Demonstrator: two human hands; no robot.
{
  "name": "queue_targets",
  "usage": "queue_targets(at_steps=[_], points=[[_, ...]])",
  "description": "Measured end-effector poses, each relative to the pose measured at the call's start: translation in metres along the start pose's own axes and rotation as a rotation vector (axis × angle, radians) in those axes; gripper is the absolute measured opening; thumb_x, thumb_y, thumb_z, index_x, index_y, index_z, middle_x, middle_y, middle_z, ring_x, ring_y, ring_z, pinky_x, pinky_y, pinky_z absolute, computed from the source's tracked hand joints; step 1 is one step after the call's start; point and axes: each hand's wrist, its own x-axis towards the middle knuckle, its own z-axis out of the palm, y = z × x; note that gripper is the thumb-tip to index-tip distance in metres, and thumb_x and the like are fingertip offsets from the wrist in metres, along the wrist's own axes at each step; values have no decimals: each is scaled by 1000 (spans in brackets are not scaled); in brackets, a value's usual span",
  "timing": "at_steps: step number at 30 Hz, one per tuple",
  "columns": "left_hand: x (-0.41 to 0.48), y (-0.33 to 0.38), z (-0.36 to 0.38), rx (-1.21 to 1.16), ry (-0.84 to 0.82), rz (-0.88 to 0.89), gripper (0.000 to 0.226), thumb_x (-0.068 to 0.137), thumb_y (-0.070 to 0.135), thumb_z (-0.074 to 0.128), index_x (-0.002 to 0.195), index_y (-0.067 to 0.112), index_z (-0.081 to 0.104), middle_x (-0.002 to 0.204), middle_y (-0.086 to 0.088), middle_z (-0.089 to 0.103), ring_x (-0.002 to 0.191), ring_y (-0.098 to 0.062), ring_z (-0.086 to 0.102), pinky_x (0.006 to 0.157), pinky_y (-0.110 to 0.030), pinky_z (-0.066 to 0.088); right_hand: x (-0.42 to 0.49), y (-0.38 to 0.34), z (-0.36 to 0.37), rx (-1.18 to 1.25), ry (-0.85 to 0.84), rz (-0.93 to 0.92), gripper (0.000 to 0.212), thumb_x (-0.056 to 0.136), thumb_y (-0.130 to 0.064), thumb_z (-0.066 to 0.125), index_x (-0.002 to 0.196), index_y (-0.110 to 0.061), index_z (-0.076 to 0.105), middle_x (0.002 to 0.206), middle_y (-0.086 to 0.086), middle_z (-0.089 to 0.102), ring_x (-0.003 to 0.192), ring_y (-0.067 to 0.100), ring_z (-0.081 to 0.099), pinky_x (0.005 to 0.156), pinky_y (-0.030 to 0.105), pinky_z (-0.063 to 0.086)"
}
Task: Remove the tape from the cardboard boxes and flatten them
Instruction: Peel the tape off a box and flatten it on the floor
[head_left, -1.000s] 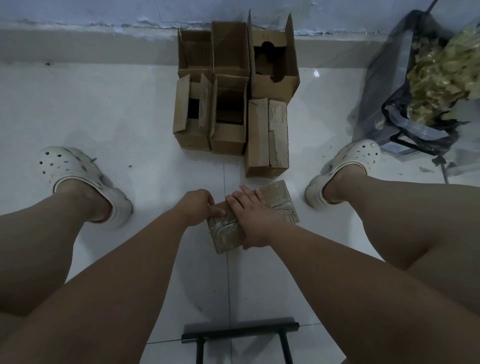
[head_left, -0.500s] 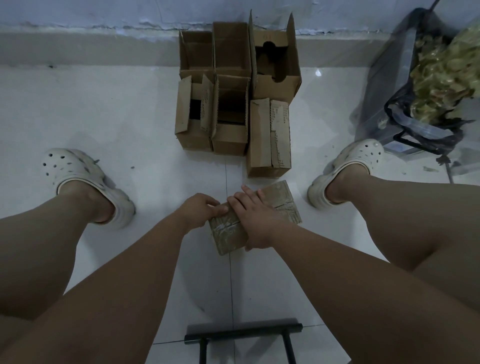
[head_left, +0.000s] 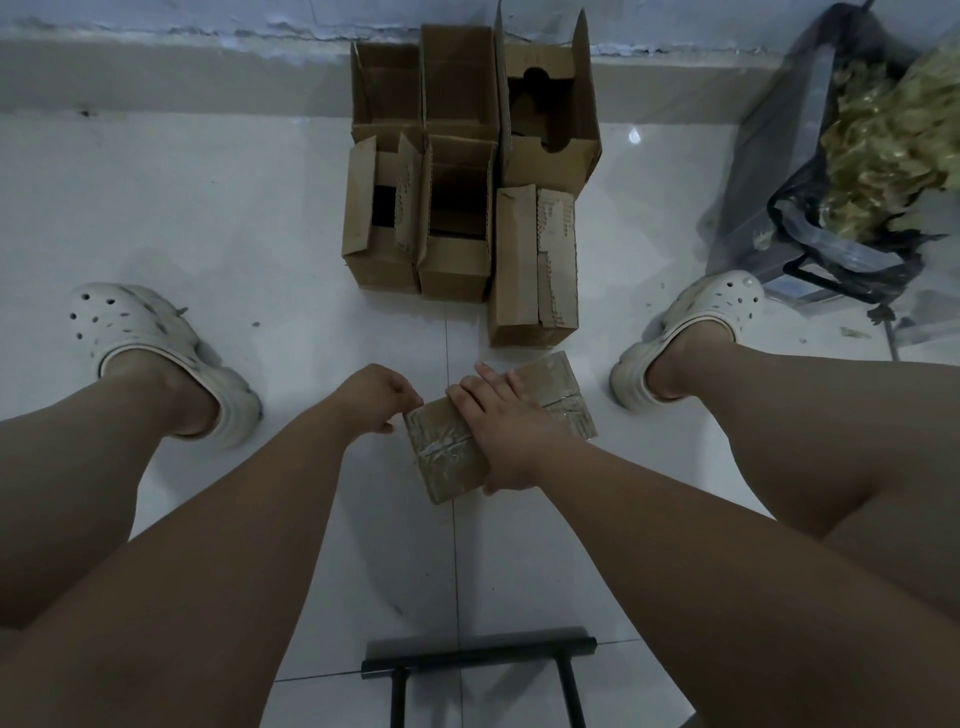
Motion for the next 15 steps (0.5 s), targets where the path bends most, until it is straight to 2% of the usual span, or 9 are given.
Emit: queue_targets(at_steps=[3, 5, 7, 8, 10, 11, 15], points=[[3, 2, -3, 147, 6, 75, 9, 86, 8, 65, 83, 3, 71, 75, -2, 63, 66, -11, 53, 52, -18, 37, 1, 0, -1, -16, 2, -5, 119, 73, -39, 82, 154, -13, -1, 160, 9, 5, 149, 29, -12, 118, 47, -11], [5, 2, -3, 164, 14, 84, 8, 86, 7, 65, 81, 4, 71, 85, -8, 67, 75, -14, 55, 60, -21, 42, 2, -1, -1, -17, 1, -4, 119, 73, -38, 82, 154, -13, -1, 160, 9, 5, 149, 29, -12, 118, 47, -11], [6, 0, -5, 147, -2, 45, 8, 87, 8, 64, 82, 7, 71, 86, -7, 66, 71, -12, 52, 66, -31, 48, 1, -1, -1, -16, 4, -2, 119, 73, -38, 82, 154, -13, -1, 160, 9, 5, 149, 29, -12, 118, 47, -11], [6, -1, -6, 111, -25, -5, 9, 87, 10, 65, 81, 9, 72, 83, -5, 64, 67, -11, 48, 62, -34, 48, 0, -1, -1, -15, 4, -3, 119, 73, -38, 82, 154, -13, -1, 160, 9, 5, 149, 29, -12, 118, 46, -11], [7, -4, -10, 43, -76, -111, 12, 86, 12, 65, 77, 14, 72, 84, -3, 58, 65, -14, 41, 52, -26, 37, 0, -2, 0, -17, 7, -9, 118, 73, -39, 82, 154, -14, -1, 160, 9, 5, 149, 29, -12, 118, 46, -11], [9, -5, -11, 46, -92, -138, 13, 86, 12, 65, 76, 15, 73, 86, -4, 56, 67, -15, 40, 52, -23, 32, -1, -2, 0, -23, 8, -12, 118, 73, -38, 82, 154, -14, 0, 160, 9, 6, 149, 29, -12, 118, 46, -10], [10, -5, -12, 118, -130, -131, 10, 86, 14, 65, 79, 16, 72, 93, -4, 58, 73, -15, 45, 55, -22, 33, -1, -4, 3, -39, 6, -31, 117, 72, -37, 83, 154, -14, 1, 160, 9, 7, 149, 28, -11, 119, 46, -9]])
